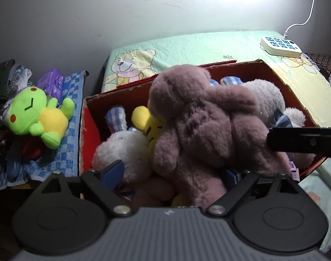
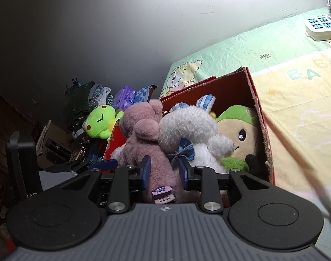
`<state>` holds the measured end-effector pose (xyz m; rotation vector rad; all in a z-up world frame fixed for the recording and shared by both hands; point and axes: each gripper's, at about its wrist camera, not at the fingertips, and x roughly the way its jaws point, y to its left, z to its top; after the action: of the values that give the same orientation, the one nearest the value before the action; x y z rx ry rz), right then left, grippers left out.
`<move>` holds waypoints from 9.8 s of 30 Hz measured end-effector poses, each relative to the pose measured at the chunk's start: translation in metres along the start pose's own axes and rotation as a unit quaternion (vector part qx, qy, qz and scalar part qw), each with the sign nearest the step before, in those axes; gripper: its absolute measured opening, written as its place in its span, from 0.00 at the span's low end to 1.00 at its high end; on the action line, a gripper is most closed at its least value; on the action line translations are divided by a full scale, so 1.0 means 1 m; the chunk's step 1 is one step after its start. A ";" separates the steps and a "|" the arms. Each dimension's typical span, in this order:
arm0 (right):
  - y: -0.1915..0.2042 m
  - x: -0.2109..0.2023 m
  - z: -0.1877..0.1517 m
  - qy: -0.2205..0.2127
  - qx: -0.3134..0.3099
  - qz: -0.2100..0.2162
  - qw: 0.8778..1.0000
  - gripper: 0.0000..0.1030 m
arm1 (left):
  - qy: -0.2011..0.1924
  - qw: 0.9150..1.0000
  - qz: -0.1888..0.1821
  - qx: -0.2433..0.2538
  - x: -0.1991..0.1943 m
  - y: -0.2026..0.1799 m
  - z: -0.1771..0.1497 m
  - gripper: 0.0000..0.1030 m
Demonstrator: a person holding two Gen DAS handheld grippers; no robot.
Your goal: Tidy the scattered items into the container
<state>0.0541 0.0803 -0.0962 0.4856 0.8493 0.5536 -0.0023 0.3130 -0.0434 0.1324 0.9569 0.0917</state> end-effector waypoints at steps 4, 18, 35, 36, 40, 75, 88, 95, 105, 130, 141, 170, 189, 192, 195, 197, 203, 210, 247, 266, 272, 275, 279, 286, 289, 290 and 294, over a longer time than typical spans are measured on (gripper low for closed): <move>-0.003 0.003 0.002 0.006 -0.005 -0.010 1.000 0.23 | 0.000 1.000 0.004 0.009 0.001 -0.001 0.001 0.92; -0.001 0.016 0.001 0.002 -0.024 -0.022 0.999 0.22 | 0.005 0.999 0.031 0.037 0.014 0.009 0.008 1.00; 0.000 0.007 -0.005 -0.007 -0.041 -0.059 0.997 0.17 | 0.005 0.998 0.058 0.014 0.005 0.003 -0.002 0.99; 0.000 0.006 -0.005 -0.007 -0.040 -0.061 0.997 0.17 | 0.006 0.998 0.058 0.010 0.004 0.003 -0.002 0.99; 0.002 0.004 -0.005 -0.004 -0.042 -0.070 0.997 0.17 | 0.011 0.998 0.061 -0.006 0.002 0.004 -0.003 0.99; 0.007 -0.008 -0.009 -0.021 -0.030 -0.101 0.994 0.24 | 0.035 0.995 0.094 -0.015 -0.004 -0.014 -0.011 0.99; 0.012 0.000 0.000 0.007 -0.064 -0.077 0.995 0.28 | 0.063 0.989 0.116 -0.063 -0.001 -0.013 -0.010 0.99; 0.008 -0.020 0.009 0.005 -0.072 -0.080 0.994 0.28 | 0.057 0.985 0.135 -0.089 -0.018 -0.022 -0.004 0.99; 0.000 -0.025 0.023 0.020 -0.099 -0.119 0.988 0.30 | 0.027 0.974 0.194 -0.111 -0.045 -0.030 0.004 0.99; -0.046 -0.052 0.031 0.015 -0.121 -0.178 0.976 0.38 | -0.038 0.980 0.177 -0.083 -0.137 -0.015 -0.005 0.99; -0.087 -0.067 0.015 0.032 -0.078 -0.218 0.972 0.40 | -0.043 0.978 0.157 0.134 -0.131 -0.037 -0.033 0.99; -0.095 -0.141 -0.004 -0.029 -0.063 -0.304 0.950 0.62 | -0.028 0.997 0.022 -0.072 -0.090 -0.174 0.000 0.99; -0.030 -0.085 0.012 -0.014 -0.103 -0.298 0.949 0.83 | 0.009 0.992 0.068 -0.109 -0.082 -0.111 0.002 1.00; -0.026 -0.078 0.014 -0.003 -0.087 -0.286 0.954 0.83 | 0.017 0.992 0.078 -0.102 -0.078 -0.103 0.003 1.00; -0.023 -0.074 0.016 -0.006 -0.070 -0.284 0.956 0.82 | 0.015 0.991 0.073 -0.107 -0.076 -0.092 0.004 1.00; -0.018 -0.071 0.017 -0.016 -0.073 -0.286 0.955 0.82 | 0.015 0.991 0.070 -0.111 -0.073 -0.085 0.006 1.00; -0.005 -0.061 0.021 -0.017 -0.087 -0.281 0.956 0.77 | 0.020 0.991 0.069 -0.110 -0.064 -0.071 0.008 1.00; 0.006 -0.047 0.020 -0.004 -0.077 -0.269 0.960 0.69 | 0.027 0.992 0.069 -0.106 -0.053 -0.058 0.008 1.00; 0.047 -0.009 0.011 -0.010 -0.073 -0.247 0.966 0.69 | 0.024 0.992 0.043 -0.115 -0.040 -0.001 0.005 0.99; 0.045 -0.015 0.006 0.008 -0.101 -0.222 0.970 0.69 | 0.047 0.988 0.072 -0.125 -0.046 -0.013 -0.002 0.99; 0.037 -0.024 0.001 0.019 -0.098 -0.211 0.972 0.69 | 0.060 0.986 0.081 -0.135 -0.049 -0.022 -0.007 0.99; 0.033 -0.031 0.000 0.019 -0.098 -0.207 0.973 0.69 | 0.063 0.985 0.083 -0.137 -0.053 -0.030 -0.010 0.99; 0.029 -0.038 -0.002 0.022 -0.102 -0.202 0.974 0.69 | 0.066 0.984 0.087 -0.138 -0.057 -0.040 -0.014 0.99; 0.016 -0.049 -0.003 0.027 -0.101 -0.211 0.972 0.69 | 0.076 0.983 0.086 -0.141 -0.060 -0.060 -0.021 0.99; 0.006 -0.057 -0.003 0.023 -0.096 -0.224 0.970 0.69 | 0.074 0.984 0.087 -0.140 -0.061 -0.071 -0.021 0.99; 0.002 -0.060 -0.003 0.022 -0.094 -0.229 0.969 0.69 | 0.073 0.984 0.087 -0.137 -0.061 -0.076 -0.020 0.99; -0.014 -0.071 -0.002 0.021 -0.085 -0.243 0.966 0.69 | 0.071 0.986 0.082 -0.126 -0.061 -0.096 -0.016 0.99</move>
<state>0.0181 0.0257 -0.0661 0.0982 0.9148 0.1808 -0.0482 0.2111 -0.0181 -0.0293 1.0674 0.3765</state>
